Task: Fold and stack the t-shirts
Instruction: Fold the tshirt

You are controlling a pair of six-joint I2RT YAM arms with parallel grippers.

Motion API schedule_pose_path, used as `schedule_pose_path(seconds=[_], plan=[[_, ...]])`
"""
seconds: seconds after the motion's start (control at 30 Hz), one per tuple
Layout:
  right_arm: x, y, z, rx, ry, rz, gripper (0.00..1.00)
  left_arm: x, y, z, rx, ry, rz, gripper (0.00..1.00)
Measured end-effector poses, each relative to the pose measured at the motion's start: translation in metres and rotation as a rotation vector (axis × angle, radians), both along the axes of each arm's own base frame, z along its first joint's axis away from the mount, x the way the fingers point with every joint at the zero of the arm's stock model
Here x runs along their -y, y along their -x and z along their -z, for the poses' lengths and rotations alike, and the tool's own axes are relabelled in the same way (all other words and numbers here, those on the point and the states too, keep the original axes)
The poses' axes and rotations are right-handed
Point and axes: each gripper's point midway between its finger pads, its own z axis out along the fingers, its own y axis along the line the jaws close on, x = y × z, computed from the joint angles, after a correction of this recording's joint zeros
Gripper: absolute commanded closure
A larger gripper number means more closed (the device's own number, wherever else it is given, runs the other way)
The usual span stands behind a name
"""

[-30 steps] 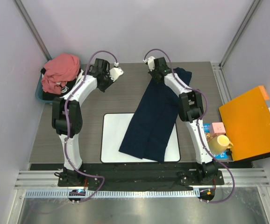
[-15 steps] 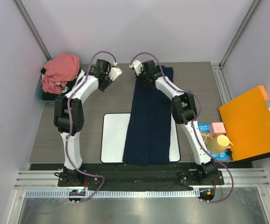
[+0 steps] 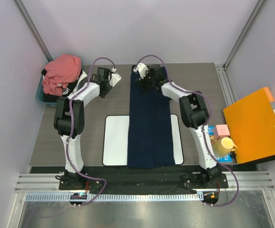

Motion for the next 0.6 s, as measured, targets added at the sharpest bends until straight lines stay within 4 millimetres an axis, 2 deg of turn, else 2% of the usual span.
schedule_pose_path(seconds=[0.07,0.2,0.27,0.33,0.4,0.43,0.5,0.6], plan=[[0.016,0.016,-0.017,-0.003,0.011,-0.012,0.18,0.003,0.0,-0.001,0.007,0.012,0.019,0.7],[0.051,0.063,-0.085,0.056,0.045,-0.073,0.18,0.015,0.001,-0.025,0.058,0.053,0.089,0.71],[0.061,0.1,-0.116,0.094,0.08,-0.142,0.18,0.026,0.006,-0.044,0.106,0.071,0.155,0.72],[0.068,0.148,-0.134,0.123,0.133,-0.245,0.18,0.041,0.019,-0.059,0.144,0.084,0.242,0.72],[0.075,0.188,-0.128,0.12,0.197,-0.348,0.18,0.061,0.044,-0.066,0.169,0.08,0.369,0.71],[0.08,0.211,-0.117,0.104,0.24,-0.41,0.18,0.073,0.059,-0.067,0.178,0.076,0.442,0.71],[0.093,0.26,-0.081,0.034,0.33,-0.546,0.18,0.094,0.09,-0.064,0.183,0.067,0.582,0.71],[0.113,0.316,-0.037,-0.075,0.419,-0.709,0.18,0.122,0.149,-0.049,0.17,0.051,0.821,0.7]])
